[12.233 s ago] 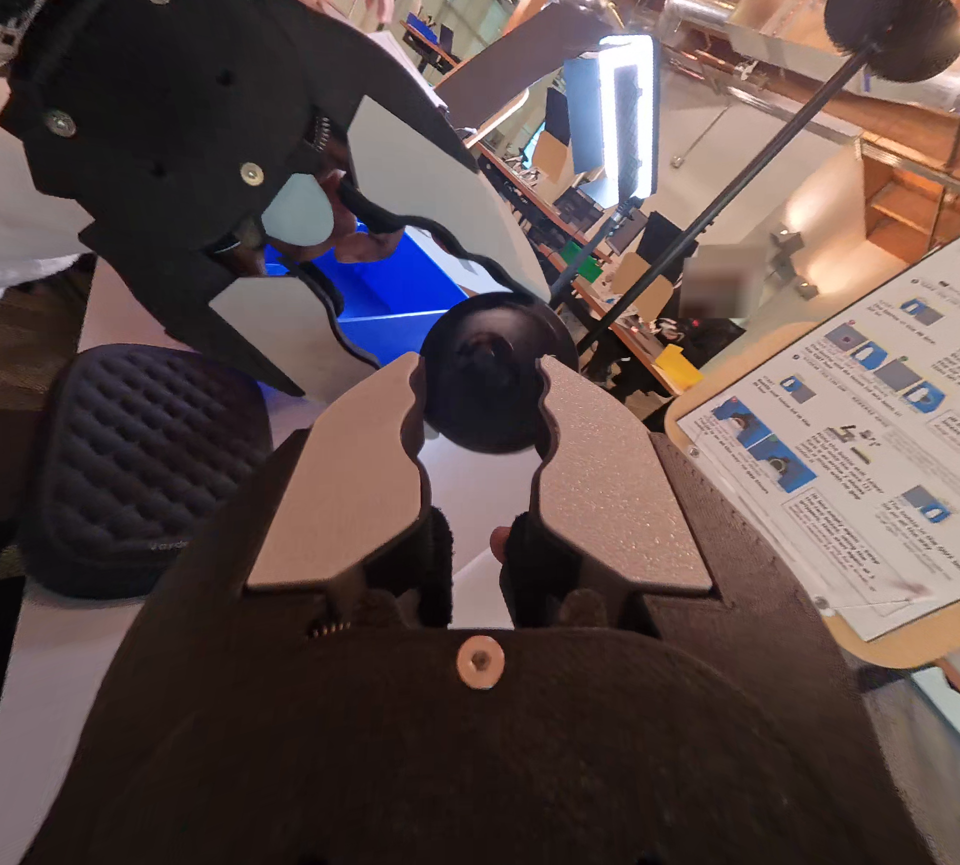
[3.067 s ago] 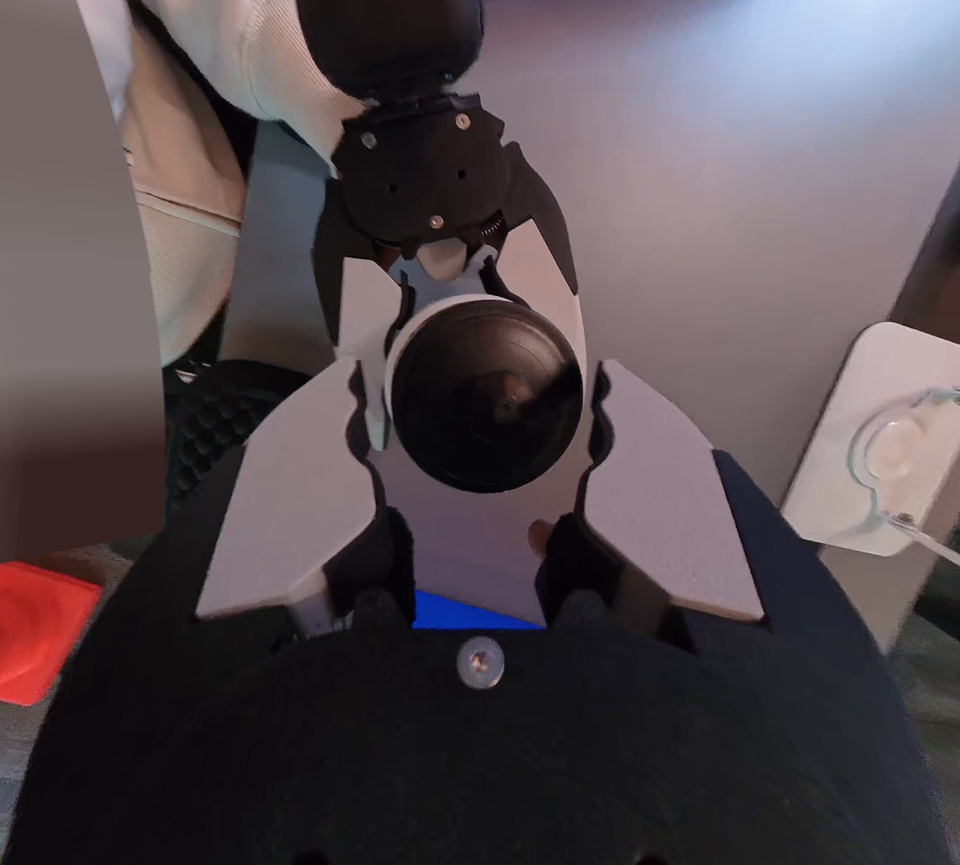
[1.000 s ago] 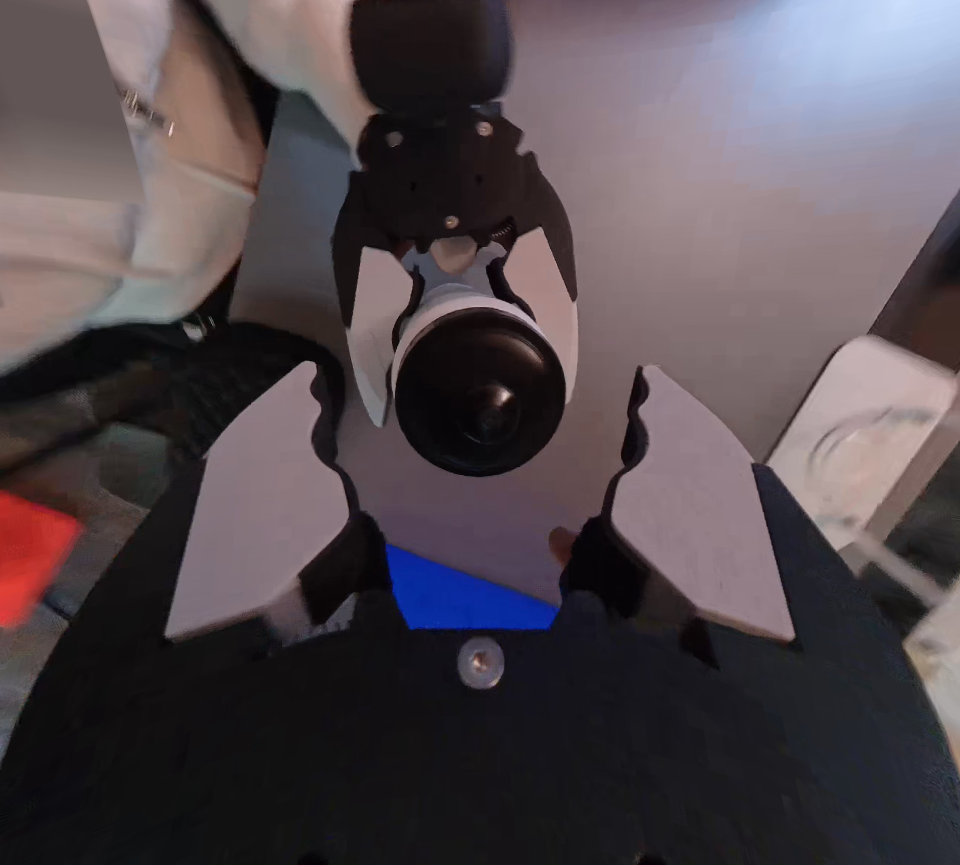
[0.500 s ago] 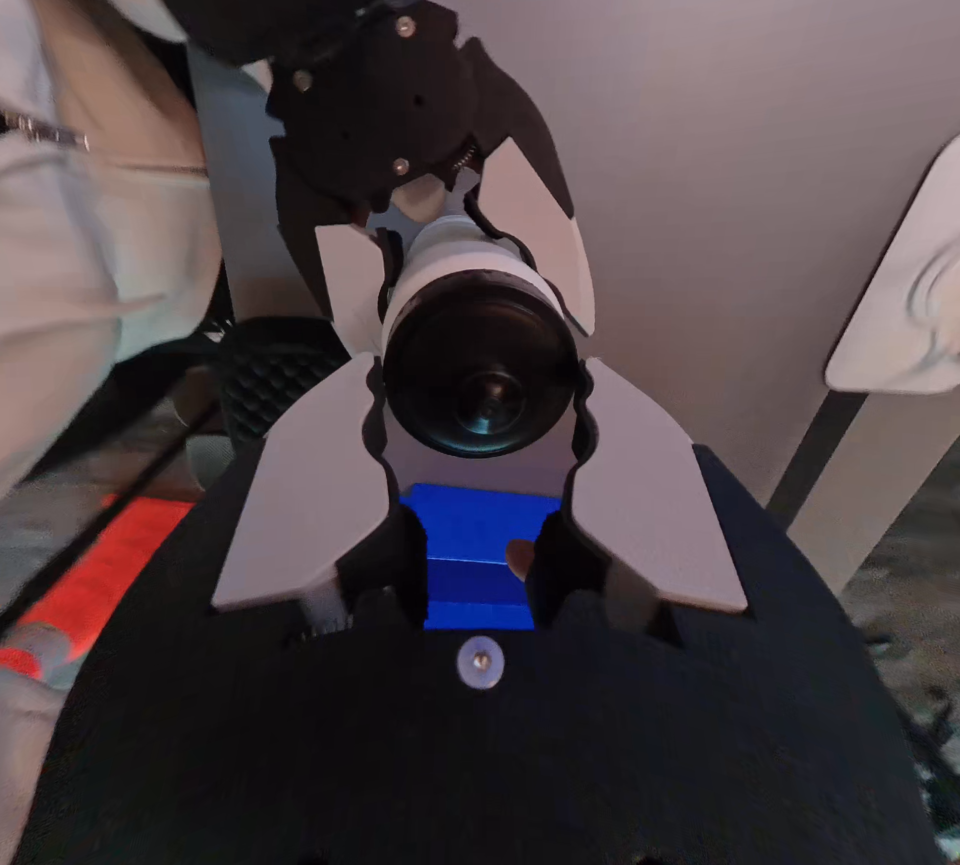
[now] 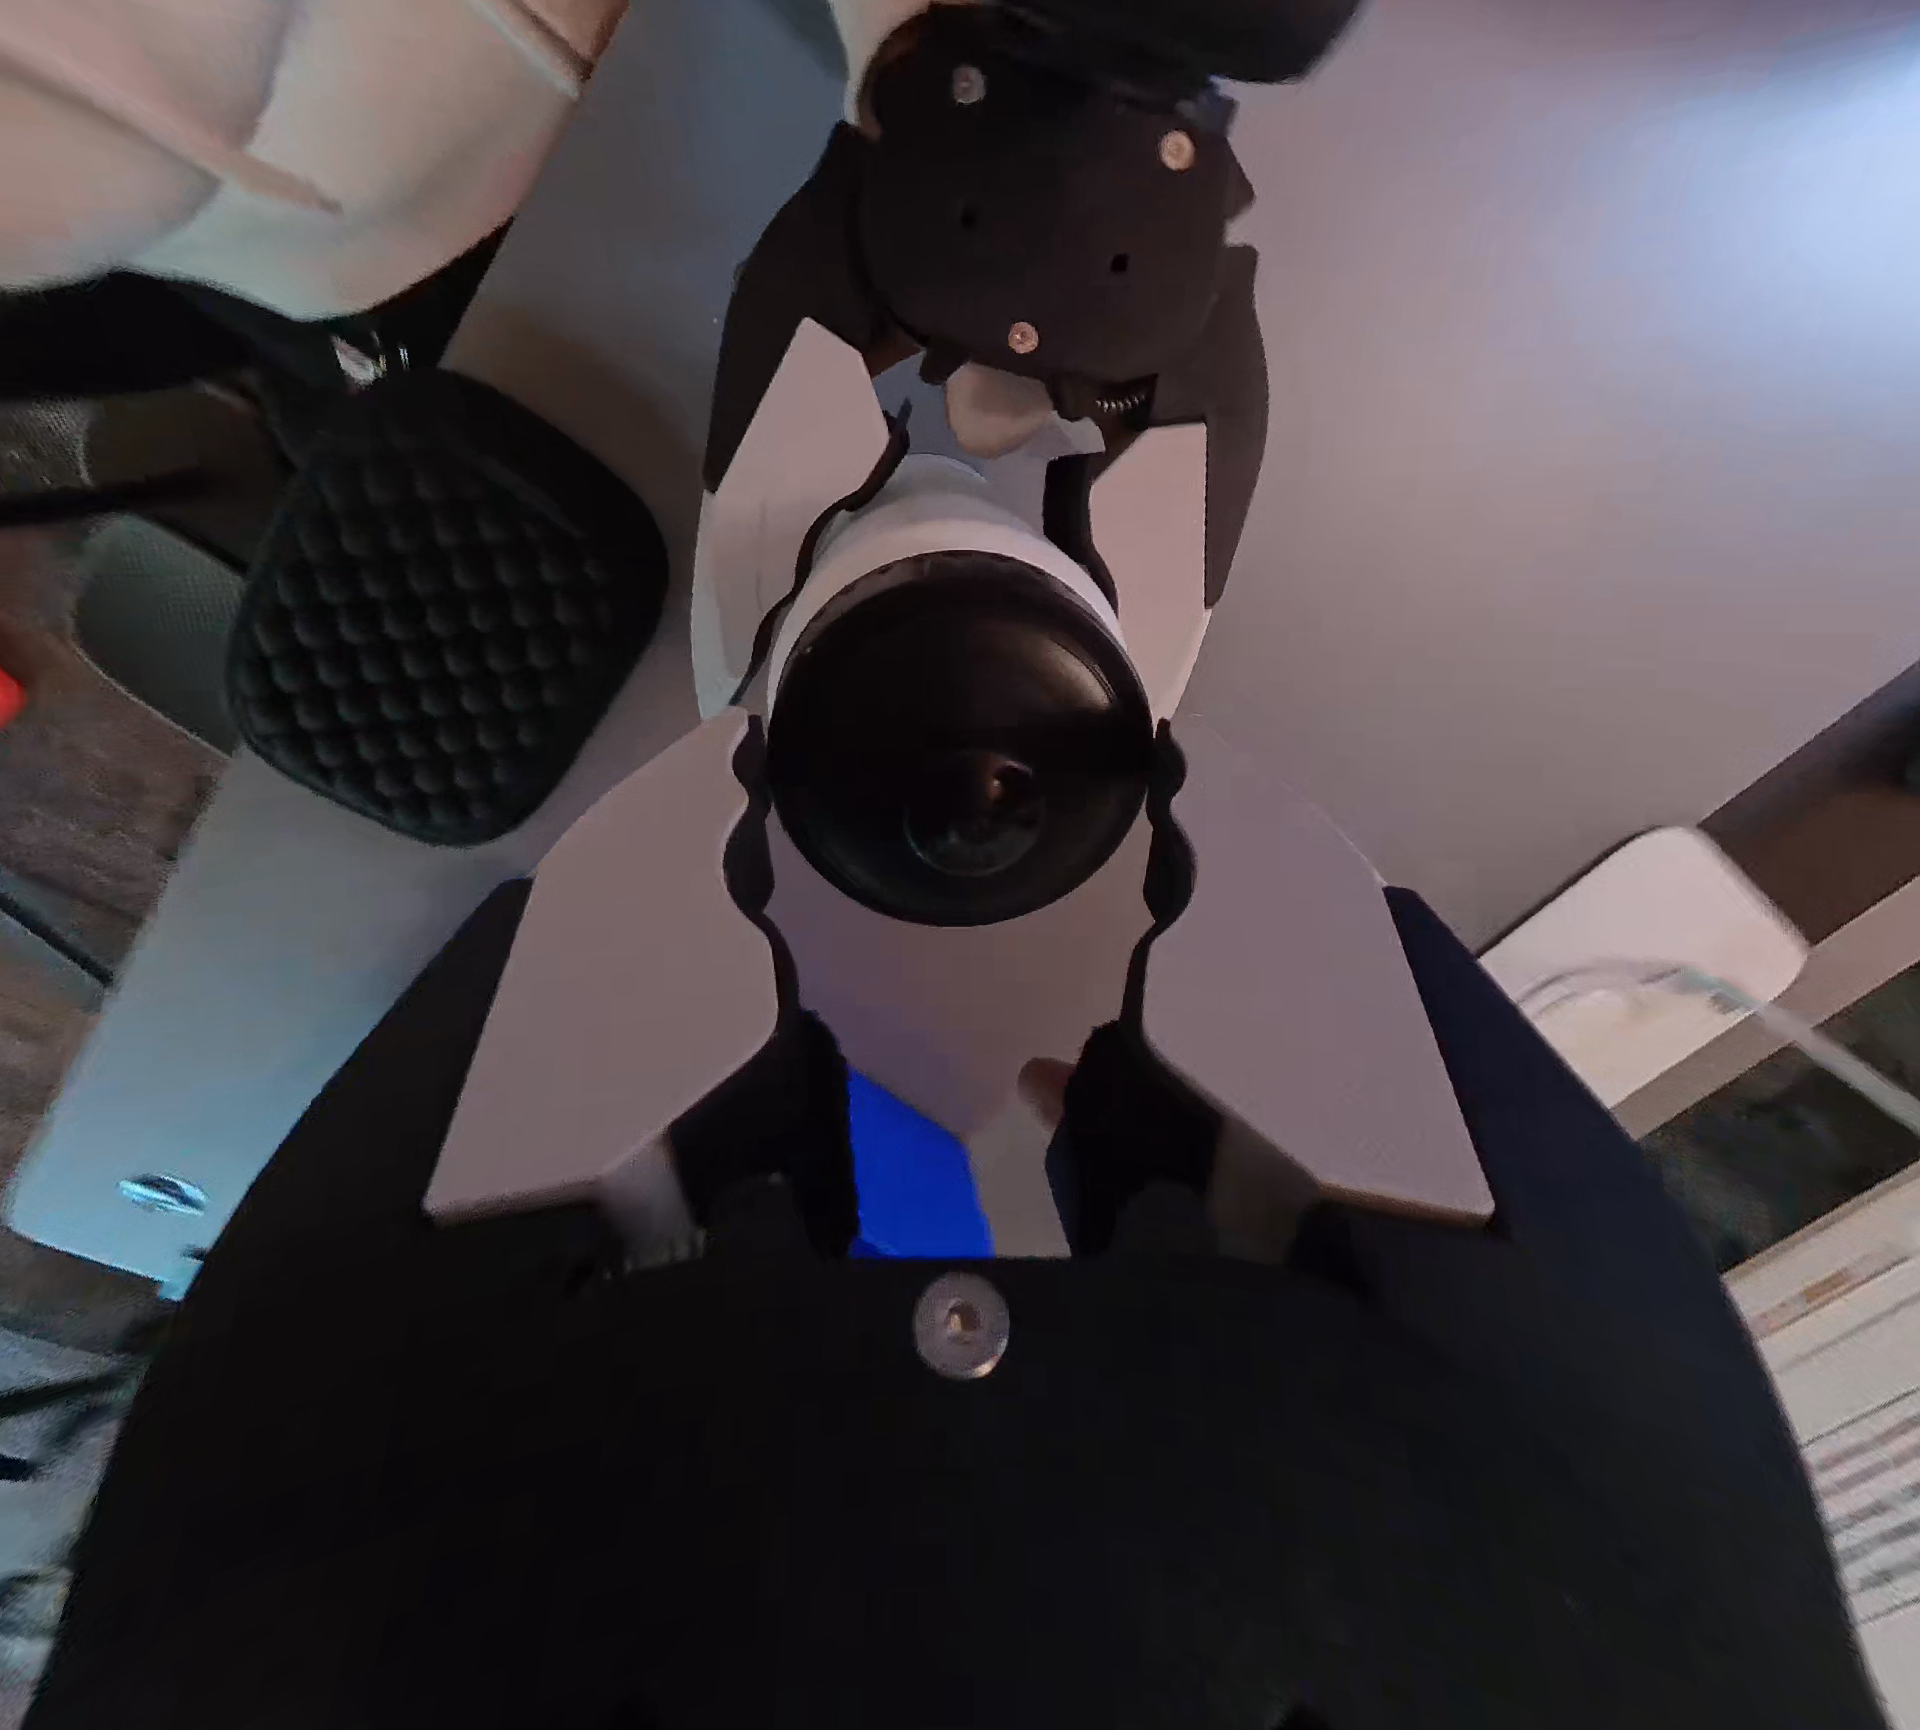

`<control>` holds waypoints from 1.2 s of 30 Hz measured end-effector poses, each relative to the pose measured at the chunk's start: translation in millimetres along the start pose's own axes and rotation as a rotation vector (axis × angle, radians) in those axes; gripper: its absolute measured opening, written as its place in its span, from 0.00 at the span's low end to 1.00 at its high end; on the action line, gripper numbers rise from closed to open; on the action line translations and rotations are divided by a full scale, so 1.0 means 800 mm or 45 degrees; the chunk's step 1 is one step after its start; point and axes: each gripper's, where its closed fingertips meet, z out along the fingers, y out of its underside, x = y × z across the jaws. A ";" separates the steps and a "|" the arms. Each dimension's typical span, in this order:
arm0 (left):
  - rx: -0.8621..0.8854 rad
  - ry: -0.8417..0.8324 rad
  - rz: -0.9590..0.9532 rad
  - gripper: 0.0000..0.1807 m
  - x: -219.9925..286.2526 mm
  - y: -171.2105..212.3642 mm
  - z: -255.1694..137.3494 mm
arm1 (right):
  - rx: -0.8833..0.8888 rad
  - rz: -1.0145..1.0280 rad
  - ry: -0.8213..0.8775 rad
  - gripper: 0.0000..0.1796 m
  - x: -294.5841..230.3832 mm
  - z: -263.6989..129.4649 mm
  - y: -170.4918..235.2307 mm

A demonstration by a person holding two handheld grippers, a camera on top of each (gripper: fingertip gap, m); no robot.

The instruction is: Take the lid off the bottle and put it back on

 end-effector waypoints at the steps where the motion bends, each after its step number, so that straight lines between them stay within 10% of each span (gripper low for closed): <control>1: -0.001 -0.002 -0.003 0.55 0.000 0.000 0.000 | -0.017 0.113 0.003 0.39 0.001 0.000 0.001; 6: 0.002 0.009 0.000 0.55 0.003 0.000 0.002 | -0.207 0.650 0.117 0.40 -0.001 0.004 0.007; 11: 0.010 0.013 0.002 0.55 0.004 -0.001 0.001 | -0.168 0.289 0.063 0.66 -0.001 0.003 0.000; 18: 0.014 0.022 0.000 0.55 0.004 -0.001 0.001 | 0.037 -0.076 -0.095 0.40 -0.004 0.004 0.001; 26: 0.012 0.011 0.007 0.55 0.004 -0.001 0.001 | -0.121 0.720 0.045 0.40 -0.002 0.005 0.004; 30: 0.012 0.013 0.003 0.55 0.004 -0.001 0.001 | -0.123 0.378 0.050 0.60 -0.002 0.005 0.004; 36: 0.016 0.013 0.000 0.55 0.003 -0.001 0.002 | 0.016 -0.094 0.017 0.45 0.003 0.004 0.006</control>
